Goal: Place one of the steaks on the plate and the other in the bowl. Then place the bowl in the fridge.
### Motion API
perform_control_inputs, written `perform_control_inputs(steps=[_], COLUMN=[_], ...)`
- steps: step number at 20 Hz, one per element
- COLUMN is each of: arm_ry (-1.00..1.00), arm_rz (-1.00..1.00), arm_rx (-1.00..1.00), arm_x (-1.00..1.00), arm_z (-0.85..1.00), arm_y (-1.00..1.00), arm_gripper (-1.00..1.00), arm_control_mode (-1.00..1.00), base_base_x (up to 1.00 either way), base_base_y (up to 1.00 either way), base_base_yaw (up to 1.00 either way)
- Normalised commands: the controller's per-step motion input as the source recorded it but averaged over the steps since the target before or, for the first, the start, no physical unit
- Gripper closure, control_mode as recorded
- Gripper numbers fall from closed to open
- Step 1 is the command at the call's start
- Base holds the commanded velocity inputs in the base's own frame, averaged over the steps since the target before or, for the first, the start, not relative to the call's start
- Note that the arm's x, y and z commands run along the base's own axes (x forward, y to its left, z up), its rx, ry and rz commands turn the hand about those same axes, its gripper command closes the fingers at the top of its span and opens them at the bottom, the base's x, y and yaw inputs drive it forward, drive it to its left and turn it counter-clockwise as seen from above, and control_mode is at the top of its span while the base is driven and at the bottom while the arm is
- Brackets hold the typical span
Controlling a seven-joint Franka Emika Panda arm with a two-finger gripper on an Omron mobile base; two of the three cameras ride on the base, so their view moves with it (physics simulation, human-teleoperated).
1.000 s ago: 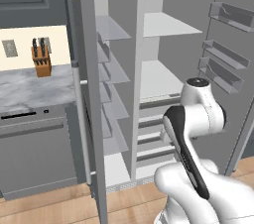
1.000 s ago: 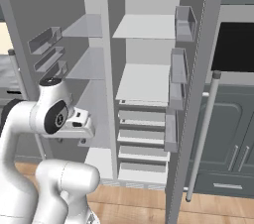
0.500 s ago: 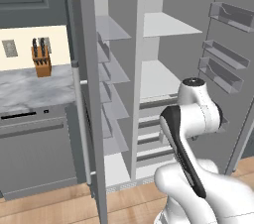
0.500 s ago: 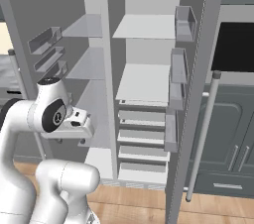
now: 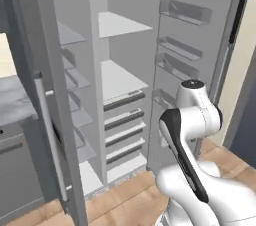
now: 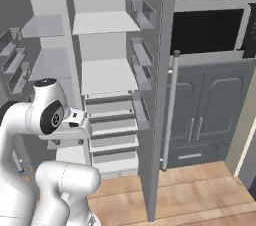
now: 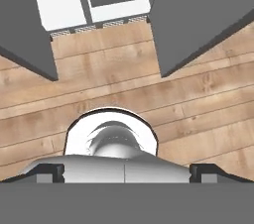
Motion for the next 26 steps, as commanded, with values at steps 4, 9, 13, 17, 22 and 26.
perform_control_inputs(steps=[4, 9, 13, 17, 22, 26], arm_ry=[0.0, 0.0, 0.0, 0.0, 0.0, 0.0], arm_rz=[0.0, 0.0, 0.0, 0.0, 0.0, 0.0], arm_rx=[0.0, 0.0, 0.0, 0.0, 0.0, 0.0], arm_x=[0.0, 0.0, 0.0, 0.0, 0.0, 0.0], arm_z=[0.0, 0.0, 0.0, 0.0, 0.0, 0.0], arm_y=[0.0, 0.0, 0.0, 0.0, 0.0, 0.0], arm_gripper=[-1.0, -1.0, -1.0, -1.0, -1.0, -1.0], arm_control_mode=[1.0, 1.0, 1.0, 1.0, 1.0, 1.0], base_base_x=[-0.58, -0.01, 0.0, 0.0, 0.08, 0.77], base_base_y=[0.02, 0.0, 0.0, 0.0, -0.38, -1.0], base_base_yaw=[-0.85, -0.99, -1.0, -0.97, -0.79, -0.15])
